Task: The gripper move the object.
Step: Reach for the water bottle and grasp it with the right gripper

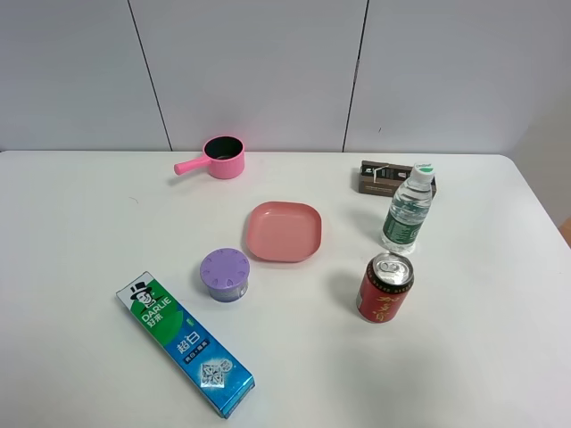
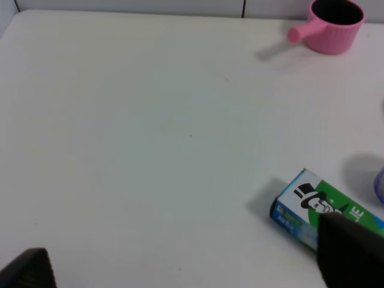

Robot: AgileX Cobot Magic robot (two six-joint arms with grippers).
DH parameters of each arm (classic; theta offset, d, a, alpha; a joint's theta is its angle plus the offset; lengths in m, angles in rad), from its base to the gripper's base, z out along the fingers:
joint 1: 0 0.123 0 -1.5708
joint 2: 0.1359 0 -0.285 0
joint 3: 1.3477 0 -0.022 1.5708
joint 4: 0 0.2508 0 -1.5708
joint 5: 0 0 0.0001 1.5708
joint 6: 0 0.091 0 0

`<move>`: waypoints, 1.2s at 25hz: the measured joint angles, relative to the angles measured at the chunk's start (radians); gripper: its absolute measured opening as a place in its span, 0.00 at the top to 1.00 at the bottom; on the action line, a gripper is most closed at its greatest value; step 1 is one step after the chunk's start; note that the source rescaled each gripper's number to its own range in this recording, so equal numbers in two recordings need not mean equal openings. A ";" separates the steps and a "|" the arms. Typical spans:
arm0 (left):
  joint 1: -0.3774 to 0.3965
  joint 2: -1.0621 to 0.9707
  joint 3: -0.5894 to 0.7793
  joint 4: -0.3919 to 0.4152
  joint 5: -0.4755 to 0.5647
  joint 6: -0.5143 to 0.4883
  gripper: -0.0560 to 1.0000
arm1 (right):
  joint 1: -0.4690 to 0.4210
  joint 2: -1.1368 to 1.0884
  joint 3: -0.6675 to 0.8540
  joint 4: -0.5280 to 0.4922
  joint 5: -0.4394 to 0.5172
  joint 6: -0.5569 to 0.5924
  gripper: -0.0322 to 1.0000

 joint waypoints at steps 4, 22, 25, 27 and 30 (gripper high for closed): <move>0.000 0.000 0.000 0.000 0.000 0.000 0.00 | 0.000 0.026 -0.002 0.041 -0.162 -0.089 0.00; 0.000 0.000 0.000 0.000 0.000 0.000 0.00 | 0.000 0.826 -0.002 0.227 -0.370 -0.346 0.00; 0.000 0.000 0.000 0.000 0.000 0.000 0.00 | 0.000 0.894 -0.002 0.227 -0.375 -0.369 0.00; 0.000 0.000 0.000 0.000 0.000 0.000 0.00 | 0.000 0.935 -0.002 0.228 -0.366 -0.393 0.00; 0.000 0.000 0.000 0.000 0.000 0.000 0.00 | 0.000 0.988 -0.002 0.244 -0.348 -0.447 0.00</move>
